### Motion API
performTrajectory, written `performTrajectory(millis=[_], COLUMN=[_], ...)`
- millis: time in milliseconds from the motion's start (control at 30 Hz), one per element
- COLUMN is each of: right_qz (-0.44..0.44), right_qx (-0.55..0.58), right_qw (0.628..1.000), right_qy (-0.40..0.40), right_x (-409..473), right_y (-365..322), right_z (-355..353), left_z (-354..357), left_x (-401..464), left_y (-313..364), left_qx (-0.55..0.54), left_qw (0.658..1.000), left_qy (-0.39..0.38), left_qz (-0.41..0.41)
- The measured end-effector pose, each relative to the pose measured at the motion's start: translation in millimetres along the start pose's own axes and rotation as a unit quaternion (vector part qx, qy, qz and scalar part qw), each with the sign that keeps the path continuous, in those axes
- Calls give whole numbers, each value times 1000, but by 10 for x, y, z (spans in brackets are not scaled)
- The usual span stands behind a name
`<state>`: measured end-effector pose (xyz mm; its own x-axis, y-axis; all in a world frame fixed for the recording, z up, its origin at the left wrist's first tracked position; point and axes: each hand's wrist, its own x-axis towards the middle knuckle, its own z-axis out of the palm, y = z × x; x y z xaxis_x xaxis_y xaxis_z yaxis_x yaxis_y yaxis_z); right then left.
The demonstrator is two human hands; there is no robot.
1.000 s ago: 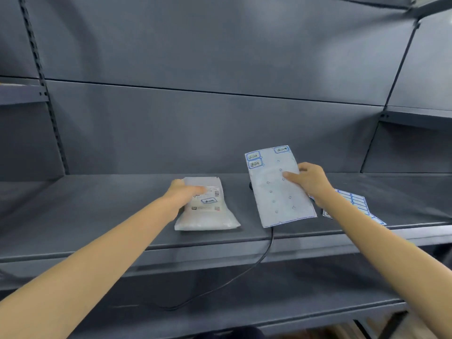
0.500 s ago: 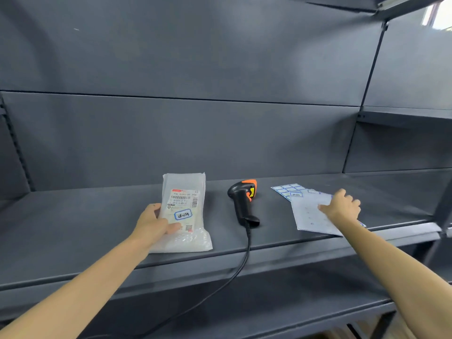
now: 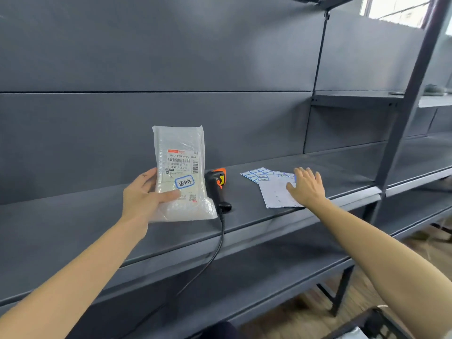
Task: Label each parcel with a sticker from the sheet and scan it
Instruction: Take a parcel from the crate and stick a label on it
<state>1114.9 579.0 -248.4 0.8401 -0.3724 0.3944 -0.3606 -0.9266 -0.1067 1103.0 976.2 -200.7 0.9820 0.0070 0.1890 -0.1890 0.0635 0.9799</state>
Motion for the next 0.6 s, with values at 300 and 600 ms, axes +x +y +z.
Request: performTrajectory(millis=[300, 600], right_qz=[92, 264], right_qx=[-37, -25], right_qw=[995, 964], right_qy=[13, 4], right_x=[-694, -1811], right_y=[884, 2169], right_z=[-249, 113], left_z=[1389, 2610], left_x=[-317, -1234], left_y=[-134, -821], left_qx=[-25, -19], left_qw=[982, 930], left_qy=[-188, -365], left_qz=[18, -31])
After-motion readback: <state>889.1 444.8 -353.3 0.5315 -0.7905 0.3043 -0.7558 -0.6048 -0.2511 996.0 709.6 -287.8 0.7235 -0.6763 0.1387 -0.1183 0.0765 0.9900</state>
